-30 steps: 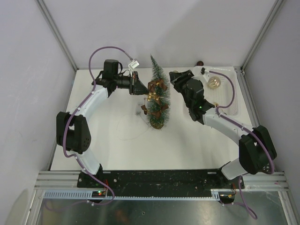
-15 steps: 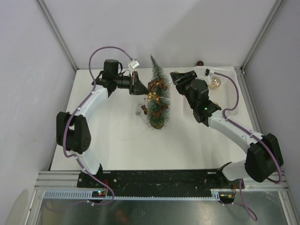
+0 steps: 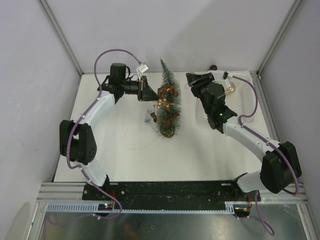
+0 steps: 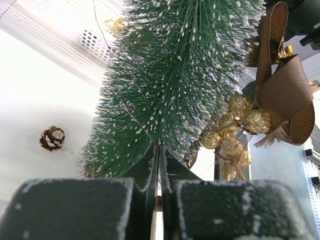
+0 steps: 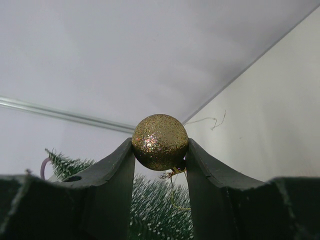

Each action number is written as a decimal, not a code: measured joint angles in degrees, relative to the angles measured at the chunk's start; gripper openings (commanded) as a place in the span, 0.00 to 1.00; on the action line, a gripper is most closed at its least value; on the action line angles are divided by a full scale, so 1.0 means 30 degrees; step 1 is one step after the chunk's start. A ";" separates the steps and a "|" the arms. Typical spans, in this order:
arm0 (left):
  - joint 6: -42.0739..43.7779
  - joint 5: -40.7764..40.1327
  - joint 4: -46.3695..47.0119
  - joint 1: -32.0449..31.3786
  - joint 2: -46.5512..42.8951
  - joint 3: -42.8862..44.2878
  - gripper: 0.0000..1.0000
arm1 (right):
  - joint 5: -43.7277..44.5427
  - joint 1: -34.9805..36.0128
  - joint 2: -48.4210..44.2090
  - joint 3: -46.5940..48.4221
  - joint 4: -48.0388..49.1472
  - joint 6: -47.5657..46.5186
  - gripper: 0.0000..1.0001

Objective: Decorate the small christmas tree

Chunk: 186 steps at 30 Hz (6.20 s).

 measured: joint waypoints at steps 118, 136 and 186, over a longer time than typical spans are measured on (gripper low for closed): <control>0.0000 -0.0015 0.0000 -0.0153 -0.0022 -0.0321 0.00 | -0.2506 0.2375 -0.0306 -0.2550 0.1005 0.2783 0.16; -0.0015 -0.0029 0.0007 -0.0291 -0.0087 -0.0321 0.00 | -0.2667 0.1843 -0.1610 -0.3570 -0.0641 0.1698 0.47; 0.0801 -0.9624 -0.2805 0.4379 -0.4481 -0.3876 1.00 | -0.3927 -0.5544 -0.7949 -0.4313 -1.2393 -0.7847 0.99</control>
